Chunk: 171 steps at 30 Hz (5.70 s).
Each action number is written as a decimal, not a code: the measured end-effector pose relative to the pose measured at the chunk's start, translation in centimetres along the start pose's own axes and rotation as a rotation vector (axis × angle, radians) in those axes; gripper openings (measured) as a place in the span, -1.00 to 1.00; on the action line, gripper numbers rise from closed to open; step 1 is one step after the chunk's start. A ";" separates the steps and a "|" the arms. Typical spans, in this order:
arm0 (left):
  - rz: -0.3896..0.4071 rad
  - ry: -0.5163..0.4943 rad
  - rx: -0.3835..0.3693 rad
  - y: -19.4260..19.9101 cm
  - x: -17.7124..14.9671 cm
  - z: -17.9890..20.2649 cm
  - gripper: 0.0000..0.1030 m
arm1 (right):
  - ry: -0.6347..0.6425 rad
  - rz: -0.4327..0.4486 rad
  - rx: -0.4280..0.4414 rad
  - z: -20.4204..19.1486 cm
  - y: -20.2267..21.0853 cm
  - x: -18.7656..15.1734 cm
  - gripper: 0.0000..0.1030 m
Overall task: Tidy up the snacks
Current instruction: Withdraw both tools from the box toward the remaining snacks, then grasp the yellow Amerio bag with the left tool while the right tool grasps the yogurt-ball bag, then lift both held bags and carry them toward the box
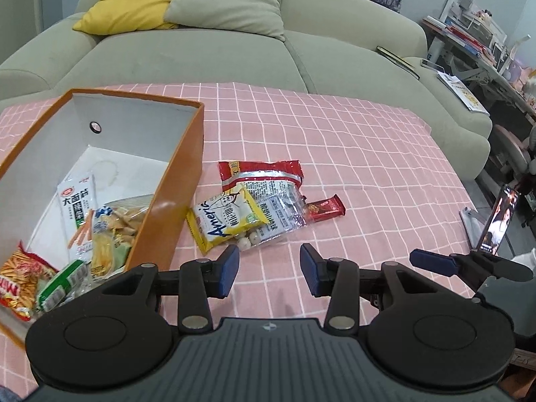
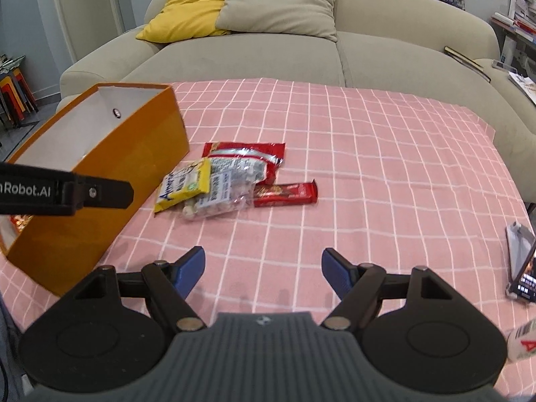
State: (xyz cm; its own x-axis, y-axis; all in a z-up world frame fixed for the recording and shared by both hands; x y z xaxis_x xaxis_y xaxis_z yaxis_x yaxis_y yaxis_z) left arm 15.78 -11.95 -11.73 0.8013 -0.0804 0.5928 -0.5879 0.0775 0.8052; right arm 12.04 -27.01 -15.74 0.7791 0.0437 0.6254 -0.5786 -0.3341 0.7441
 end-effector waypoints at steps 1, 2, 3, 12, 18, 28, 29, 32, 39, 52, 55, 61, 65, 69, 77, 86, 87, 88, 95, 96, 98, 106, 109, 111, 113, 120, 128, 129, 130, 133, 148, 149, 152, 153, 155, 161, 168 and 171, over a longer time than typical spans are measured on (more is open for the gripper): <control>-0.002 0.000 -0.003 -0.3 0.1 0.2 -0.04 | 0.005 0.002 0.000 0.2 -0.2 0.2 0.44; 0.001 -0.001 -0.004 -0.6 0.1 0.3 -0.04 | 0.011 0.006 0.000 0.4 -0.5 0.4 0.44; 0.003 -0.004 -0.001 -0.9 0.2 0.4 -0.03 | 0.017 0.010 -0.001 0.6 -0.8 0.6 0.44; -0.025 -0.080 0.046 -4.6 0.4 1.7 0.05 | 0.121 0.000 0.018 1.6 -4.2 2.1 0.42; -0.042 -0.158 0.103 -7.5 1.2 1.8 0.05 | 0.177 -0.044 0.067 2.0 -7.0 3.0 0.25; -0.083 -0.232 0.161 -9.2 1.0 0.7 -0.03 | 0.109 -0.071 0.164 1.5 -10.1 4.2 -0.10; -0.079 -0.246 0.167 -9.3 0.9 0.8 -0.03 | 0.100 -0.076 0.171 1.5 -10.3 4.2 -0.13; -0.073 -0.295 0.182 -9.7 0.6 1.2 -0.01 | 0.049 -0.094 0.207 2.0 -11.0 4.2 -0.37; -0.070 -0.384 0.228 -11.4 0.1 1.9 -0.01 | 0.046 -0.102 0.192 2.2 -10.4 3.9 -1.00; -0.030 -0.472 0.211 -12.6 -0.1 3.7 -0.62 | 0.023 -0.134 0.112 4.6 -6.7 0.4 -1.00; -0.033 -0.456 0.203 -12.4 -0.3 3.5 -0.74 | -0.007 -0.155 0.082 5.9 -6.3 -0.6 -1.00; -0.066 -0.430 0.145 -11.8 -0.9 4.0 -0.91 | -0.072 -0.151 0.011 7.7 -5.4 -1.5 -1.00; -0.101 -0.412 0.080 -11.0 -1.9 5.2 -1.00 | -0.092 -0.141 -0.035 8.2 -4.9 -1.9 -1.00; -0.124 -0.394 0.023 -10.1 -2.9 6.3 -0.99 | -0.088 -0.140 -0.056 9.0 -4.9 -1.8 -1.00; -0.114 -0.315 0.037 -8.8 -3.2 5.1 -0.82 | -0.021 -0.135 -0.096 9.8 -5.7 -0.2 -1.00; -0.031 -0.406 0.132 -9.3 -0.3 3.6 0.23 | -0.169 -0.087 -0.110 9.1 -3.8 -0.1 -0.12; -0.024 -0.430 0.136 -9.5 -0.2 3.7 0.29 | -0.210 -0.081 -0.092 8.9 -3.7 -0.2 -0.12; -0.024 -0.449 0.138 -9.7 -0.1 3.8 0.42 | -0.256 -0.079 -0.066 8.6 -3.7 -0.4 -0.09; -0.070 -0.522 0.147 -11.9 -0.5 3.8 0.55 | -0.446 -0.095 0.010 7.1 -5.8 -1.0 0.16; -0.071 -0.525 0.147 -12.2 -0.4 3.7 0.56 | -0.458 -0.095 0.013 7.0 -6.1 -1.0 0.16; -0.074 -0.535 0.147 -12.7 -0.2 3.7 0.57 | -0.454 -0.096 0.013 7.1 -6.7 -0.7 0.17; -0.100 -0.517 0.132 -14.3 0.2 4.0 0.58 | -0.368 -0.129 0.006 7.1 -9.1 1.1 0.17; -0.121 -0.462 0.111 -14.6 0.3 3.7 0.54 | -0.330 -0.133 0.000 6.5 -9.5 1.1 0.25; -0.135 -0.419 0.096 -14.7 0.4 3.3 0.50 | -0.320 -0.126 -0.005 6.4 -9.7 1.0 0.25; -0.156 -0.365 0.082 -14.6 0.3 2.9 0.38 | -0.301 -0.123 -0.004 6.4 -9.9 0.9 0.26; -0.234 -0.214 0.167 -13.5 -0.7 2.0 0.24 | -0.163 -0.134 0.028 6.0 -9.9 0.4 0.25; -0.283 -0.097 0.204 -12.3 -2.7 0.7 0.38 | -0.075 -0.198 0.033 5.4 -9.2 -0.8 0.37; -0.283 -0.089 0.206 -12.2 -2.8 0.6 0.39 | -0.088 -0.201 0.020 5.3 -9.3 -0.9 0.41; -0.286 -0.077 0.208 -12.2 -2.9 0.4 0.40 | -0.103 -0.202 0.002 5.3 -9.4 -1.1 0.48; -0.302 -0.056 0.203 -12.2 -2.4 0.1 0.42 | -0.145 -0.191 -0.032 4.6 -9.9 -1.5 0.53; -0.285 -0.103 0.209 -12.2 -2.9 0.8 0.17 | -0.050 -0.181 -0.060 3.5 -9.5 -2.2 0.13; -0.284 -0.101 0.209 -12.2 -3.0 0.8 0.16 | -0.047 -0.185 -0.057 3.5 -9.5 -2.2 0.13; -0.285 -0.087 0.200 -12.0 -3.2 0.7 0.15 | -0.051 -0.195 -0.050 3.3 -9.2 -2.4 0.10; -0.287 -0.079 0.194 -11.9 -3.3 0.7 0.15 | -0.054 -0.197 -0.047 3.3 -9.1 -2.5 0.08; -0.289 -0.064 0.185 -11.5 -3.5 0.7 0.15 | -0.056 -0.200 -0.042 3.1 -8.9 -2.7 0.04; -0.278 -0.038 0.169 -9.8 -3.9 0.6 0.15 | -0.063 -0.206 -0.023 2.4 -7.8 -3.6 0.00; -0.261 -0.030 0.149 -7.0 -4.1 0.6 0.15 | -0.066 -0.187 -0.001 1.7 -5.8 -4.0 0.00; -0.240 -0.028 0.142 -5.6 -3.8 0.6 0.15 | -0.066 -0.168 0.009 1.2 -4.9 -3.7 0.00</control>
State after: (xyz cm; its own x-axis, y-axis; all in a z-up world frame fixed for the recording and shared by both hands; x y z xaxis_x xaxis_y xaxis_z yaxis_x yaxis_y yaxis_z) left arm 15.89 -12.66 -18.48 0.9173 -0.1071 0.3834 -0.3928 -0.0872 0.9155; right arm 12.28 -26.71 -21.94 0.8790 0.0378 0.4753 -0.4368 -0.3361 0.8344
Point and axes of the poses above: each gripper's, at about its wrist camera, not at the fingertips, and y roughly against the way its jaws point, z to its right, x to its top, the point moved 7 cm from there along -y, roughly the way its jaws point, and after that the axes turned 12 degrees about x, right-handed, at the moved point
